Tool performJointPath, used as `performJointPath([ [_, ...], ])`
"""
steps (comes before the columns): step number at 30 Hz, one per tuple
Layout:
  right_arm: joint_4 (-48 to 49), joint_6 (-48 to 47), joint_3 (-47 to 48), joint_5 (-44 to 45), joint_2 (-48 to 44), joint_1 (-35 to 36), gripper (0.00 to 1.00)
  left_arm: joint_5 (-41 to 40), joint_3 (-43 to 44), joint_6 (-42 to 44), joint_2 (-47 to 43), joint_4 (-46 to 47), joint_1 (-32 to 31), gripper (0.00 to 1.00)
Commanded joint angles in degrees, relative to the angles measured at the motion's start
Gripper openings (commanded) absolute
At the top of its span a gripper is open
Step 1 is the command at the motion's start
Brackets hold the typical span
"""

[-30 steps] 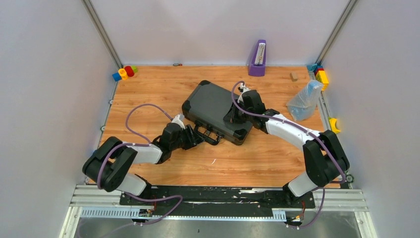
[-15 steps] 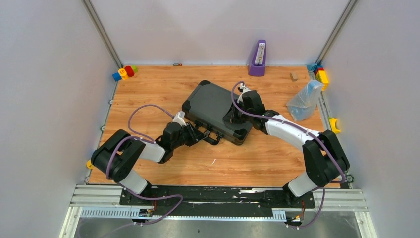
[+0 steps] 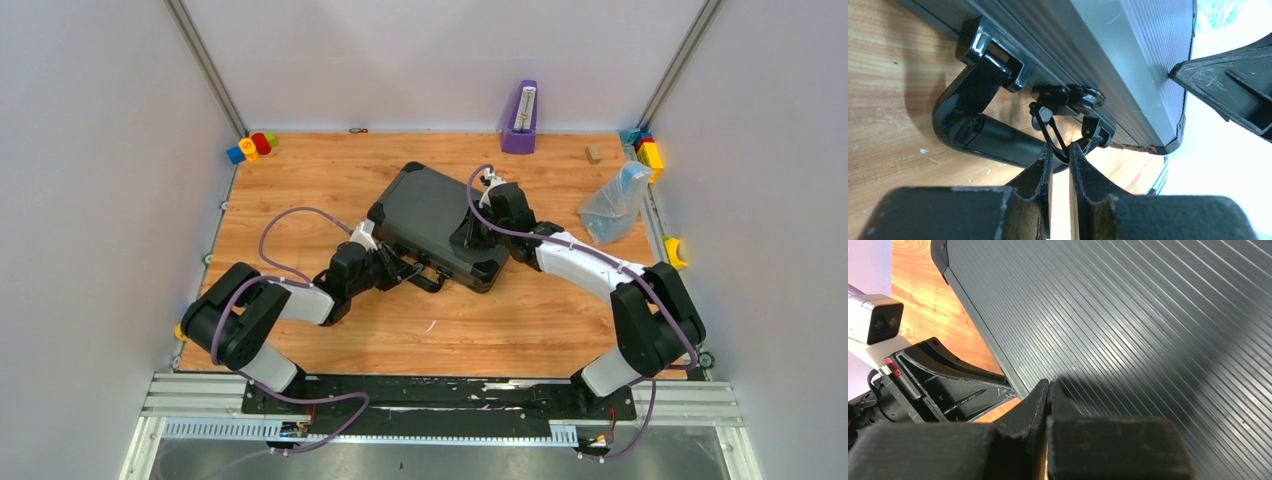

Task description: Pack up texas hold em set

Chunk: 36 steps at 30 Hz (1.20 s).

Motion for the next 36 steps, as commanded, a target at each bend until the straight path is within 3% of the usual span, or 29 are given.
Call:
performJointPath([
  [1,-5.09,-0.76,-1.99,1.79,2.78,0.45,0.0,-1.51,4.02,3.23,-3.06,2.01,-0.3,0.07],
  [6,-5.02,-0.76,-1.99,1.87,2.95,0.46,0.0,-2.1,4.64,4.31,-4.9,-0.18,-0.31,0.06],
  [13,-4.76,-0.85,-2.01,1.61,3.14,0.44,0.0,-1.32,5.72,4.46,-2.81,1.82,-0.27,0.33],
  [17,-4.8,-0.85,-2.0,1.58,3.14,0.45,0.0,-0.99,5.83,4.03,-2.19,4.34,-0.26,0.41],
  [29,-4.76,-1.13,-2.07,1.33,3.07,0.4,0.0,0.25,6.16,4.09,0.56,6.28,-0.31,0.25],
  [36,-4.77,-1.42,-2.29,1.15,2.61,0.49,0.0,-2.86,2.07,5.31,-1.4,4.0,-0.3,0.19],
])
